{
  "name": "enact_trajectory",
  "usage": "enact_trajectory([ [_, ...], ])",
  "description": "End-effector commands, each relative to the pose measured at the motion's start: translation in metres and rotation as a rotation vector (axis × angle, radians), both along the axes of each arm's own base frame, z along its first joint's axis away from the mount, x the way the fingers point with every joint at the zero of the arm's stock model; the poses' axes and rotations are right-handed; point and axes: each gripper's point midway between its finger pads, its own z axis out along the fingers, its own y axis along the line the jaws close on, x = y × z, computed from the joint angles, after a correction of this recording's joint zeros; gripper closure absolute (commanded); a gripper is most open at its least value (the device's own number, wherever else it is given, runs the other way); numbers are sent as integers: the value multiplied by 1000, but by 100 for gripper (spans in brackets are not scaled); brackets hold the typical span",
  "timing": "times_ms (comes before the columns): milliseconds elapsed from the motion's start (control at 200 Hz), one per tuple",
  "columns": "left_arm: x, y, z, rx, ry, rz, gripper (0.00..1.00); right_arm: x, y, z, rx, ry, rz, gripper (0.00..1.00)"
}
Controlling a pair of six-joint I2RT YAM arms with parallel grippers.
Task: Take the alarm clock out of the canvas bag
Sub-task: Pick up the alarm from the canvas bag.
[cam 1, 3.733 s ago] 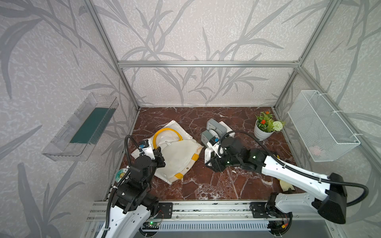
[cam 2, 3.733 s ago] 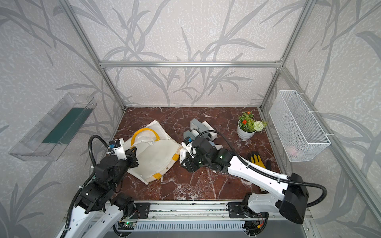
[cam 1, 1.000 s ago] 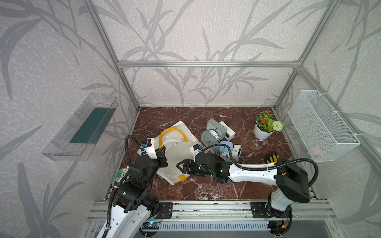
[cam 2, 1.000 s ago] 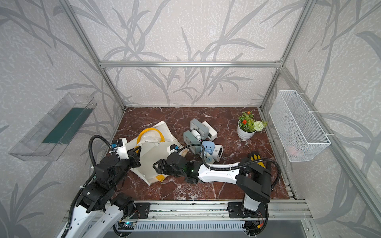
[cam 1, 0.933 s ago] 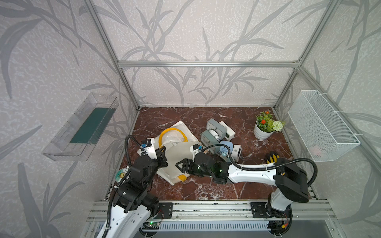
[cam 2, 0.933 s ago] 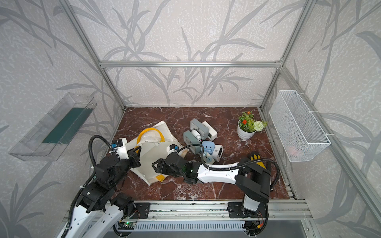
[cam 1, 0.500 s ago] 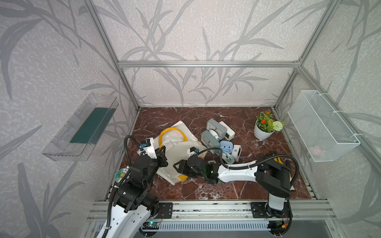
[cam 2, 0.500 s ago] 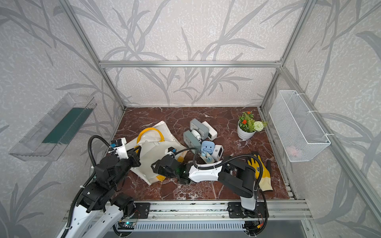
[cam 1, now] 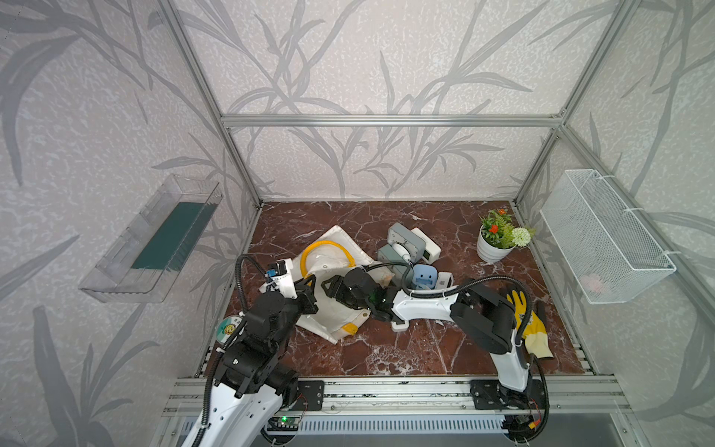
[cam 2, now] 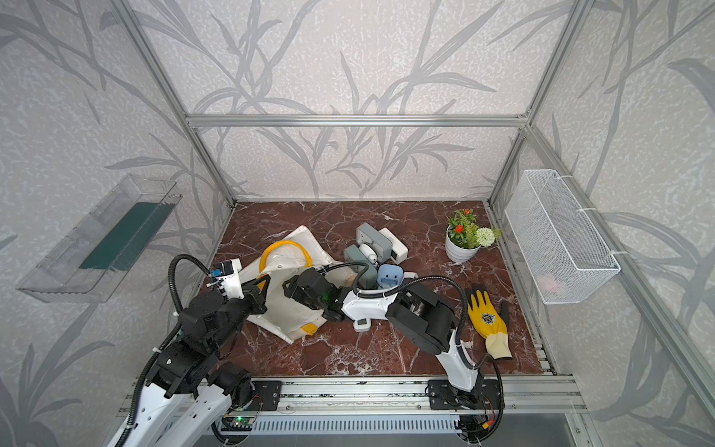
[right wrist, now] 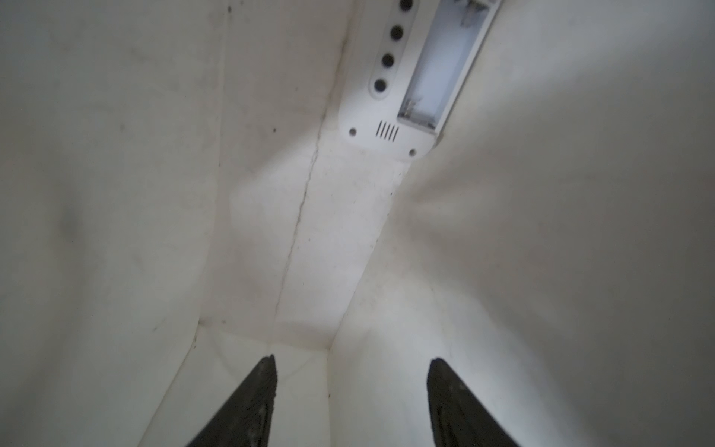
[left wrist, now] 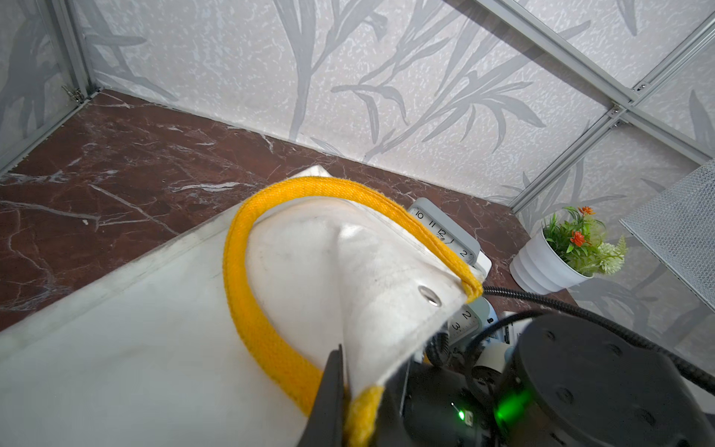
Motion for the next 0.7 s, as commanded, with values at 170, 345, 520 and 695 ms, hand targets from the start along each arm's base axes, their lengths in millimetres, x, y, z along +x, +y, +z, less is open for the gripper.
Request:
enact_trajectory([
  [170, 0, -20, 9, -56, -23, -101, 100, 42, 3, -19, -64, -43, -75, 36],
  [345, -2, -25, 4, -73, -8, -128, 100, 53, 13, -18, 4, -68, -103, 36],
  [520, -4, -27, 2, -95, 1, -136, 100, 70, 12, -8, 6, -123, -136, 36],
  [695, -8, -31, -4, -113, 38, -159, 100, 93, 2, -3, 16, -162, -201, 36],
])
